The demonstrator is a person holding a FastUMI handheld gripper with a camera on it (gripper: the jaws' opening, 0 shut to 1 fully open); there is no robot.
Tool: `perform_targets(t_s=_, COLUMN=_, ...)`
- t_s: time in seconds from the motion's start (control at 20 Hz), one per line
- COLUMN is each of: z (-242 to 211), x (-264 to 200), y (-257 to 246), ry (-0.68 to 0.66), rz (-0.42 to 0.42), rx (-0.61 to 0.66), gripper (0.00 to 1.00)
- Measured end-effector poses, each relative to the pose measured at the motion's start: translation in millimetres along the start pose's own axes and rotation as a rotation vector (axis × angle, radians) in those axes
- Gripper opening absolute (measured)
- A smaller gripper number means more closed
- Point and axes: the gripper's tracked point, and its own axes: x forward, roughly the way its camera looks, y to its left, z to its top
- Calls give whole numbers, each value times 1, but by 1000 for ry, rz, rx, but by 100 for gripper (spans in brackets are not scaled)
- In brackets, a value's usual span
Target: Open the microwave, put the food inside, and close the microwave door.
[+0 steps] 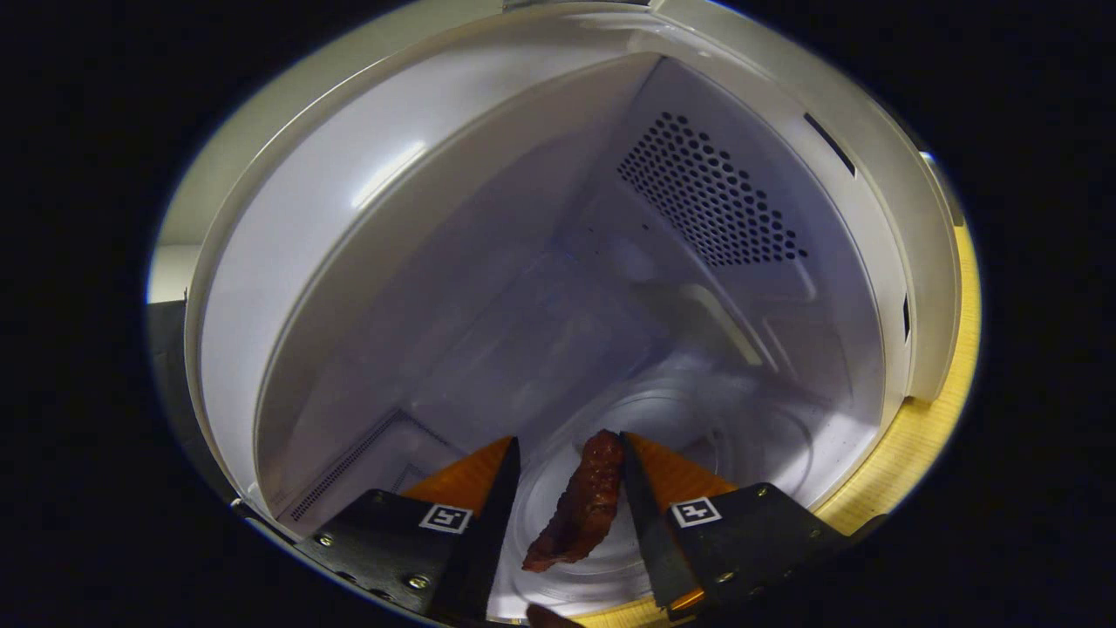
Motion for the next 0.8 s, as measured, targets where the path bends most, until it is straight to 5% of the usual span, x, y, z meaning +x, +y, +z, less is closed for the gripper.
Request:
perform_targets(t_s=0.3, z=19, x=-2, y=-5, ry=-127, rz=-37, rx=-187, gripper=90)
perform_targets(t_s=0.8, z=39, x=-76, y=33, ry=-137, rz=80, rx=-410, gripper=91)
